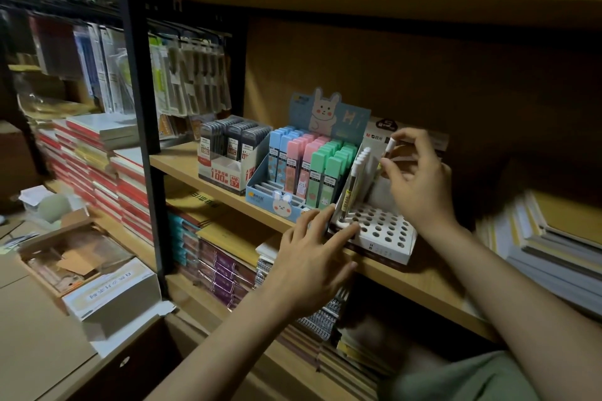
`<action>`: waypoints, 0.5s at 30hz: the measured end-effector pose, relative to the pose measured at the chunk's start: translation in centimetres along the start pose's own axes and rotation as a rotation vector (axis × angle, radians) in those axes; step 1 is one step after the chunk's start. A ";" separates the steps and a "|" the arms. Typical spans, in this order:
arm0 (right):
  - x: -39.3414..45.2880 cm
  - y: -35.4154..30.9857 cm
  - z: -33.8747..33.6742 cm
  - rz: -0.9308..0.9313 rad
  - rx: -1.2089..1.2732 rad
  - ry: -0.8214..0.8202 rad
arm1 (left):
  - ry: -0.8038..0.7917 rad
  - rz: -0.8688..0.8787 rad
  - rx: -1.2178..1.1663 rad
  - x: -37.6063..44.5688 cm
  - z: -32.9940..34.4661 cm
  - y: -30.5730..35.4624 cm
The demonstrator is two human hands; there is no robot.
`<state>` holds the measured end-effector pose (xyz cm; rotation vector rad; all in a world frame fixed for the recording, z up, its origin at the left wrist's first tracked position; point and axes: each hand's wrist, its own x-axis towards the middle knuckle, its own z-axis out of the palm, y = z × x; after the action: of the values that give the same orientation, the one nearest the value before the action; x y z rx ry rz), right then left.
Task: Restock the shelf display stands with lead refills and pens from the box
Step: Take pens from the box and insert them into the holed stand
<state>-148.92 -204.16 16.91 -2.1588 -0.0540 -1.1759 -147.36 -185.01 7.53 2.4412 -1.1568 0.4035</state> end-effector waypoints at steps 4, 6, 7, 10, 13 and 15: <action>0.6 0.1 -0.1 0.047 -0.056 0.006 | -0.016 0.003 -0.005 -0.1 -0.4 0.0; 0.8 0.1 0.3 0.084 -0.085 -0.007 | -0.017 0.005 0.008 -0.2 -0.5 0.1; 0.8 0.1 0.5 0.103 -0.094 -0.025 | -0.016 0.005 0.014 -0.2 -0.6 0.2; 0.6 0.1 1.0 0.115 -0.123 -0.054 | -0.024 0.006 0.017 -0.2 -0.8 0.1; 0.7 0.0 1.0 0.112 -0.141 -0.047 | -0.032 0.003 0.020 -0.2 -0.7 0.0; 0.5 -0.2 1.2 0.092 -0.181 -0.038 | -0.036 0.000 0.019 -0.1 -0.7 0.0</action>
<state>-147.85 -203.44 16.99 -2.3149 0.1397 -1.1244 -147.53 -184.62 8.08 2.4745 -1.1729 0.3734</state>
